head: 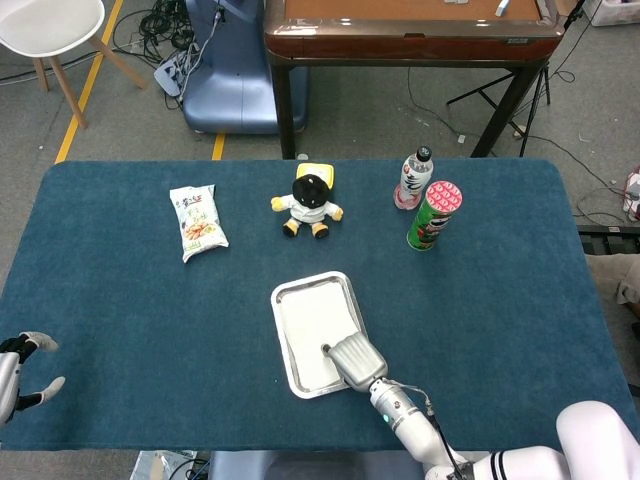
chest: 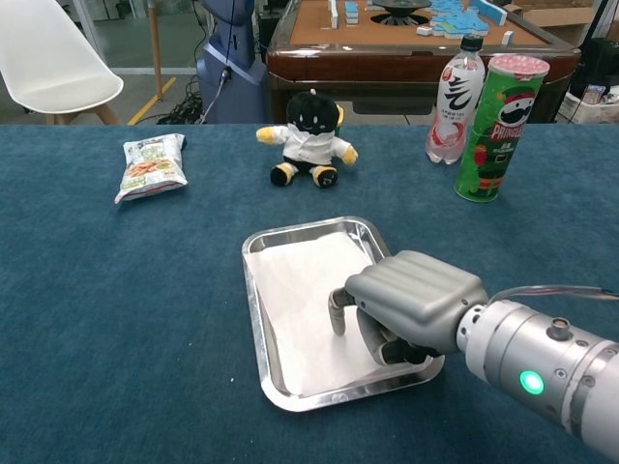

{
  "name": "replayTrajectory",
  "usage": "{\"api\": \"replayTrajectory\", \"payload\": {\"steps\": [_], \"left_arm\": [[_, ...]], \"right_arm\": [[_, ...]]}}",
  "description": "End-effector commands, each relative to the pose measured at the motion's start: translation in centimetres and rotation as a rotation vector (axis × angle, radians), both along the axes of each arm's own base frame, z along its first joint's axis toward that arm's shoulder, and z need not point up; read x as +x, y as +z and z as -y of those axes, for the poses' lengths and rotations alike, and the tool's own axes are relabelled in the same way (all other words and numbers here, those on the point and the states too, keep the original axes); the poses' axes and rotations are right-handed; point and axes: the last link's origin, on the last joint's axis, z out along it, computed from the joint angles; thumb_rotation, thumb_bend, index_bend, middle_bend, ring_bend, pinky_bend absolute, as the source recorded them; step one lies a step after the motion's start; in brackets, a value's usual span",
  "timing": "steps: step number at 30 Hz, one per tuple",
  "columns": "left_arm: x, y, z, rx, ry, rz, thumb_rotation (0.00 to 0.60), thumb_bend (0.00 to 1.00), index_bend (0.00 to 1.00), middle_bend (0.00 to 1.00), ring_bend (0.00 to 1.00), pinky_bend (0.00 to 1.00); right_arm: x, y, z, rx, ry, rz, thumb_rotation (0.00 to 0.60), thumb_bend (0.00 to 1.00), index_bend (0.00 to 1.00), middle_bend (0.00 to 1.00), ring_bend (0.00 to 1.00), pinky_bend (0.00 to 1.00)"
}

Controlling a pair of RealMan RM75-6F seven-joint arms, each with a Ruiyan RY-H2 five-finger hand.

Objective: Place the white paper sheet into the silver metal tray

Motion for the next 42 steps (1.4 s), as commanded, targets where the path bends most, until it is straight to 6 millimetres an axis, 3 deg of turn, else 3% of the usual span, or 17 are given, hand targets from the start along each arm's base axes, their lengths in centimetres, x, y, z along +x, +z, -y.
{"api": "replayTrajectory", "payload": {"steps": [1, 23, 42], "left_arm": [[0.0, 0.0, 0.0, 0.001, 0.0, 0.0, 0.6, 0.15, 0.42, 0.36, 0.35, 0.49], [0.0, 0.1, 0.1, 0.001, -0.001, 0.001, 0.6, 0.15, 0.42, 0.36, 0.35, 0.49], [0.0, -0.1, 0.0, -0.003, 0.002, -0.004, 0.6, 0.15, 0.42, 0.36, 0.34, 0.49]], "right_arm": [[0.0, -0.1, 0.1, -0.006, -0.002, 0.002, 0.6, 1.0, 0.37, 1.0, 1.0, 1.0], [0.3, -0.5, 0.5, -0.05, -0.032, 0.023, 0.6, 1.0, 0.37, 1.0, 1.0, 1.0], [-0.6, 3.2, -1.6, -0.026, 0.01, 0.027, 0.6, 1.0, 0.37, 1.0, 1.0, 1.0]]}}
